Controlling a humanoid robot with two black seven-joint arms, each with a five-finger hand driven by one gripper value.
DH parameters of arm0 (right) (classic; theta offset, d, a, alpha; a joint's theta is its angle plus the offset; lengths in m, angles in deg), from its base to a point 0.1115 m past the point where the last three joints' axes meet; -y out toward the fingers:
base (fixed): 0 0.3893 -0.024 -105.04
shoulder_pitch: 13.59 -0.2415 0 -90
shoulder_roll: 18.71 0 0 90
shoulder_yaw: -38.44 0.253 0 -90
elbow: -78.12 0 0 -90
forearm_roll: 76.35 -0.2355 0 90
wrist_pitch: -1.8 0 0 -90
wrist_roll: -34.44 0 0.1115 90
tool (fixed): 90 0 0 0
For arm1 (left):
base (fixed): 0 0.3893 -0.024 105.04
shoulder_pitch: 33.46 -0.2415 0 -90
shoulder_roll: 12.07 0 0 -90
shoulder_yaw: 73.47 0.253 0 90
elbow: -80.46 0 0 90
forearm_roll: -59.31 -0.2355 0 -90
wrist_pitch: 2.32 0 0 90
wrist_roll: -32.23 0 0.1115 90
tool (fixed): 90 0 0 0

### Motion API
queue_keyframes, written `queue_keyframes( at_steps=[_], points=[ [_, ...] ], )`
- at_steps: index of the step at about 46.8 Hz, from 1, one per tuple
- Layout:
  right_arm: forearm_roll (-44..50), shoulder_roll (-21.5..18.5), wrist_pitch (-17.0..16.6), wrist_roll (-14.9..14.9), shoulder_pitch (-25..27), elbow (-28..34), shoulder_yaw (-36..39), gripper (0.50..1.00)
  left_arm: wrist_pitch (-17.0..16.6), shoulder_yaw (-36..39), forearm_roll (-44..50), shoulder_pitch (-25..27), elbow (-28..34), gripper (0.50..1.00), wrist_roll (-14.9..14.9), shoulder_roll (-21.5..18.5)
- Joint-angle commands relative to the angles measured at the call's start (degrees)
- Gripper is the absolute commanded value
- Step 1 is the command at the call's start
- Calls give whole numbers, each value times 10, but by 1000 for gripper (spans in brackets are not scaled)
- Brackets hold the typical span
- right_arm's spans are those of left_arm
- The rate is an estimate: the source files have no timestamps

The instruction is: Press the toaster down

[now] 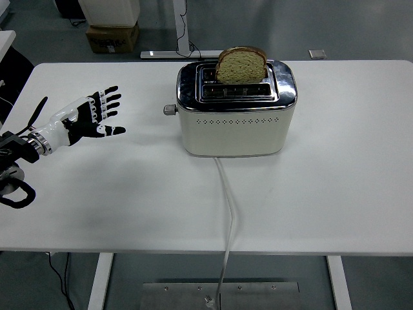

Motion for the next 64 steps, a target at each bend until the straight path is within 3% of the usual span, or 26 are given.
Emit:
queue_keyframes(
  at_steps=[1, 10, 20, 29, 36, 64],
  points=[
    [-1, 0, 0, 0, -1, 0, 1, 998, -8, 0, 50, 4, -1, 1000, -1, -1],
    [-1, 0, 0, 0, 0, 0, 0, 1000, -29, -3, 138, 8, -5, 1000, -3, 5],
    [0, 0, 0, 0, 0, 0, 0, 1000, -54, -42, 193, 8, -17, 1000, -12, 42],
    [-1, 0, 0, 0, 0, 0, 1, 998, -54, -63, 218, 7, -86, 1000, -42, 92],
    [0, 0, 0, 0, -1, 0, 0, 998, -54, -63, 247, 7, -113, 1000, -46, 117],
    [1, 0, 0, 0, -4, -2, 0, 1000, -54, -105, 264, 18, -146, 1000, -46, 149]
  ],
)
